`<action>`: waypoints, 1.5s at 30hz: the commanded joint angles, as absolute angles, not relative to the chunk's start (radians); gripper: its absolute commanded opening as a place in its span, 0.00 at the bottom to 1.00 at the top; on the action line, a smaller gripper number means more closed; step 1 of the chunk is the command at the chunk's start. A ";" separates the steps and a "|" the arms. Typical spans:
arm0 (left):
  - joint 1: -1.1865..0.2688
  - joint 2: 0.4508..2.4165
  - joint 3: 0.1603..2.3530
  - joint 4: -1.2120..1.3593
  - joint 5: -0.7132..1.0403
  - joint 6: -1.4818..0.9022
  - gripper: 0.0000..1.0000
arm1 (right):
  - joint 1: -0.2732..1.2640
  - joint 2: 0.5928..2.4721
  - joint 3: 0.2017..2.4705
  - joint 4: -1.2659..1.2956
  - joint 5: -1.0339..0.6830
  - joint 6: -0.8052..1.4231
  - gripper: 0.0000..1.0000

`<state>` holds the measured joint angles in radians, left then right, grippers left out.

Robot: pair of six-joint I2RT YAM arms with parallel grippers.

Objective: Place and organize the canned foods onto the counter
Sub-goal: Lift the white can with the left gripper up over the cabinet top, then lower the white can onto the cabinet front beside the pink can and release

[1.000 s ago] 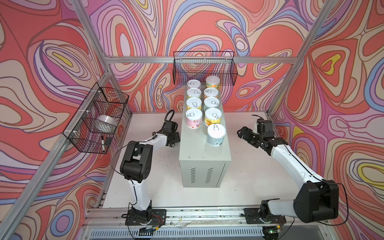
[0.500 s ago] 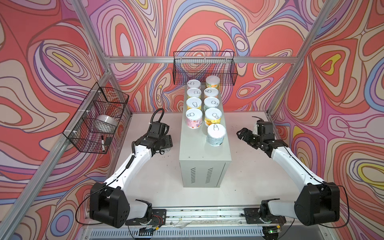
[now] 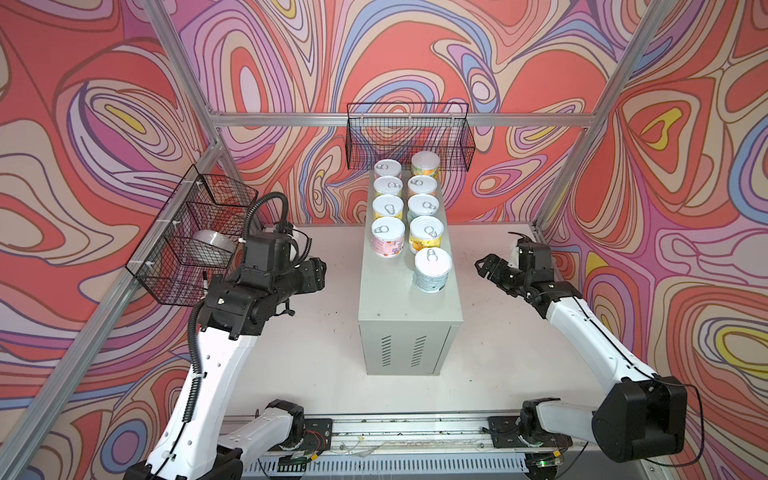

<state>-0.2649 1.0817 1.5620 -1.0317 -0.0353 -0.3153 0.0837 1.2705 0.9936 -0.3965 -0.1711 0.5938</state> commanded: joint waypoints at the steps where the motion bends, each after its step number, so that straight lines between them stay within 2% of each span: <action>1: -0.268 1.090 1.717 -1.127 0.030 -0.234 0.00 | 0.079 1.250 1.001 -0.402 -0.172 0.594 0.94; 9: -0.281 1.203 2.110 -1.312 0.178 -0.136 0.00 | 0.078 1.238 1.015 -0.409 -0.170 0.598 0.94; 14: -0.291 1.210 2.167 -1.285 0.362 -0.178 0.00 | 0.078 1.229 1.022 -0.410 -0.175 0.606 0.94; 22: -0.307 1.205 2.177 -1.242 0.477 -0.219 0.00 | 0.078 1.219 1.028 -0.415 -0.183 0.604 0.94; 36: -0.745 1.404 2.293 -1.343 0.133 -0.168 0.00 | 0.078 1.187 1.015 -0.416 -0.186 0.604 0.94; 45: -0.773 1.516 2.302 -1.341 0.098 -0.155 0.00 | 0.078 1.172 1.009 -0.418 -0.189 0.600 0.94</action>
